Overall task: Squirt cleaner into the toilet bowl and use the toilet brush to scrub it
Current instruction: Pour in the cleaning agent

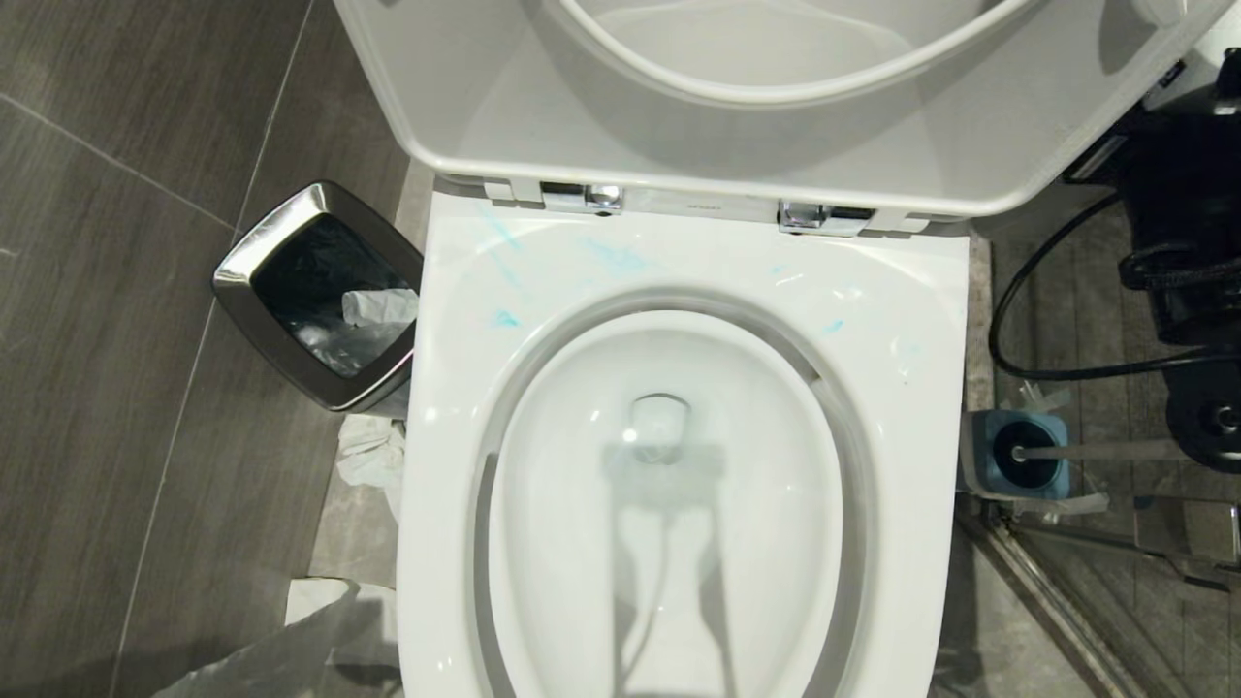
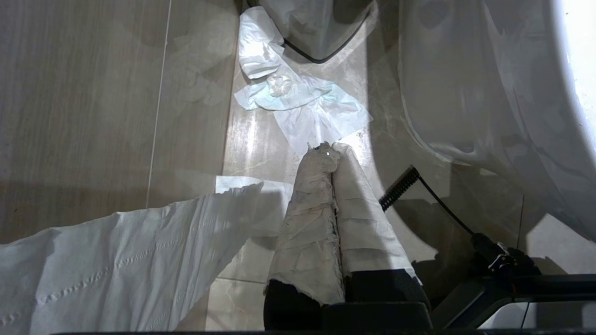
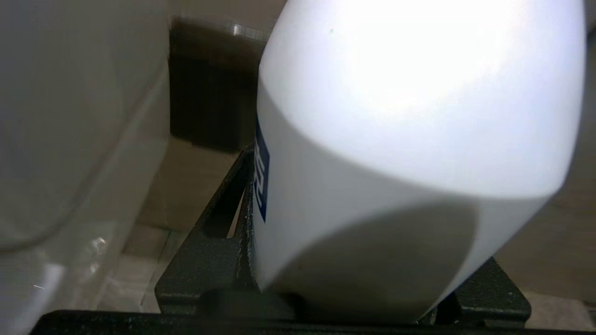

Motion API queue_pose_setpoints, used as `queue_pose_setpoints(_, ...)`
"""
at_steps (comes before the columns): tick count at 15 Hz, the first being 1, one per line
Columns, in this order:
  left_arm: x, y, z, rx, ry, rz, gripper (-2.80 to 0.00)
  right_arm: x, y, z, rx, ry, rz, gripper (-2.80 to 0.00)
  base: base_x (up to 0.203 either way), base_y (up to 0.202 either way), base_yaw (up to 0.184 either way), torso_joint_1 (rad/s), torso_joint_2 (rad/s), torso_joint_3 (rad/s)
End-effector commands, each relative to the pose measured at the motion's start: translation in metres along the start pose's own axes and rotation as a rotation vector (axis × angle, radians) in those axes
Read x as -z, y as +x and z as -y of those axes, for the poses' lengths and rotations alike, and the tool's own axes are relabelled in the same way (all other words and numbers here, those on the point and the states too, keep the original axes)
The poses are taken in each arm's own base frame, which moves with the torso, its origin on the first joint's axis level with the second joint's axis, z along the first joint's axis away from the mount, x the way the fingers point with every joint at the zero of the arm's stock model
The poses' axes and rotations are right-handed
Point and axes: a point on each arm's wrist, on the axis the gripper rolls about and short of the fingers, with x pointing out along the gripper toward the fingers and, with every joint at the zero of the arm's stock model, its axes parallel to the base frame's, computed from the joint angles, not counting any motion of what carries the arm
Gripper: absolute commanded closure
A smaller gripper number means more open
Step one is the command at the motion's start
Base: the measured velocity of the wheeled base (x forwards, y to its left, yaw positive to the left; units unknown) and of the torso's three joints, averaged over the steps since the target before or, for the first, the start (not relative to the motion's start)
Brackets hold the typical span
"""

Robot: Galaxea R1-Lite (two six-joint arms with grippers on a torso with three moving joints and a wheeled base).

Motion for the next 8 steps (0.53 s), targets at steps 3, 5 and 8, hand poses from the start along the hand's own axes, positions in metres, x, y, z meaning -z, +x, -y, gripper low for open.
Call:
queue_pose_setpoints(3, 0.002, 0.000, 0.000, -0.001, 0.000, -0.005, 0.00, -0.058, -0.033, 0.022, 0.035, 0.009, 0.062, 0.00, 0.000, 0.000, 0.000, 0.000, 0.00, 0.000)
queue_pose_setpoints(5, 0.002, 0.000, 0.000, -0.001, 0.000, -0.005, 0.00, -0.083, -0.055, 0.032, 0.034, 0.001, 0.047, 0.00, 0.000, 0.000, 0.000, 0.000, 0.00, 0.000)
queue_pose_setpoints(8, 0.002, 0.000, 0.000, -0.001, 0.000, -0.006, 0.00, -0.116, -0.089, 0.046, 0.008, -0.031, -0.045, 0.00, 0.000, 0.000, 0.000, 0.000, 0.00, 0.000)
